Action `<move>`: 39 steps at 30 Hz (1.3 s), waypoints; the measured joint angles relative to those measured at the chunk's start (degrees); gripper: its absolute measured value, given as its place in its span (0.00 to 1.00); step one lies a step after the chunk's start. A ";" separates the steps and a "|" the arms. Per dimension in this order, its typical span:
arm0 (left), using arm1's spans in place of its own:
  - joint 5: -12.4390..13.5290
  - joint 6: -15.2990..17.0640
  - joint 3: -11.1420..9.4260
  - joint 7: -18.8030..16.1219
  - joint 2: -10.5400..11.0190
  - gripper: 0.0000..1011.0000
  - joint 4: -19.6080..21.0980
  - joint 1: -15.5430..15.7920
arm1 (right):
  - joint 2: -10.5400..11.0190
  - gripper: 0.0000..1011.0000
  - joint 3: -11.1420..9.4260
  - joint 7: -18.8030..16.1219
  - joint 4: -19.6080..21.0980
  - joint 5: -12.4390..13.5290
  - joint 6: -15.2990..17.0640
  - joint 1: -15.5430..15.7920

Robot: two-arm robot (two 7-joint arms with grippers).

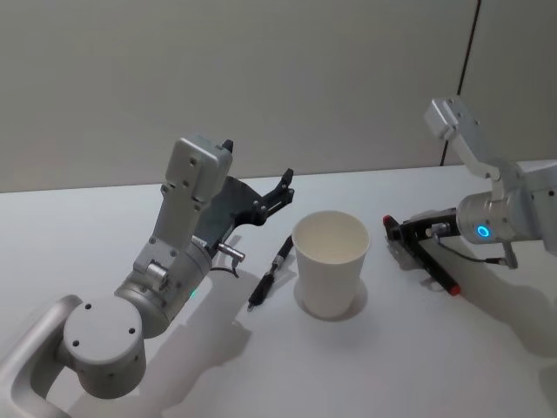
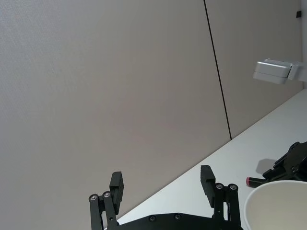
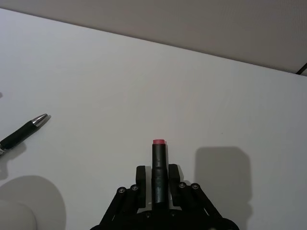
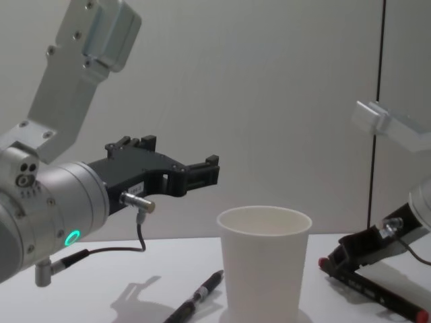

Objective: Place the pen into the pen holder.

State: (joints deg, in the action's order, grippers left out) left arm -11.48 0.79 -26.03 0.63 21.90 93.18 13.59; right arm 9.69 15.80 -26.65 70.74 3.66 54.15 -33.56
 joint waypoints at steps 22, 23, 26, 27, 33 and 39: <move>0.00 0.00 0.00 0.00 0.00 0.99 0.00 0.00 | 0.05 0.17 0.00 0.00 0.01 0.05 -0.01 0.10; 0.00 0.00 0.00 0.00 0.00 0.99 0.00 0.00 | 0.05 0.17 0.00 0.00 0.00 0.04 -0.01 0.10; 0.00 0.00 0.00 0.00 -0.01 0.99 0.00 0.00 | 0.05 0.17 0.02 -0.01 -0.01 0.04 -0.04 0.10; 0.00 0.00 0.00 0.00 0.00 0.99 0.00 0.00 | 0.05 0.17 0.02 -0.02 -0.01 0.04 -0.07 0.10; 0.00 0.00 0.00 0.00 0.00 0.99 0.00 0.00 | -0.08 0.17 0.04 0.02 0.06 0.38 -1.41 0.08; 0.00 0.00 0.00 0.00 0.00 0.99 0.00 0.00 | -0.31 0.17 -0.15 0.59 0.94 1.74 -4.15 0.10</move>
State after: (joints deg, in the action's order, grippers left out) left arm -11.48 0.79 -26.02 0.63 21.89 93.17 13.59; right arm 9.39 15.65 -26.06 71.68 5.41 50.00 -33.47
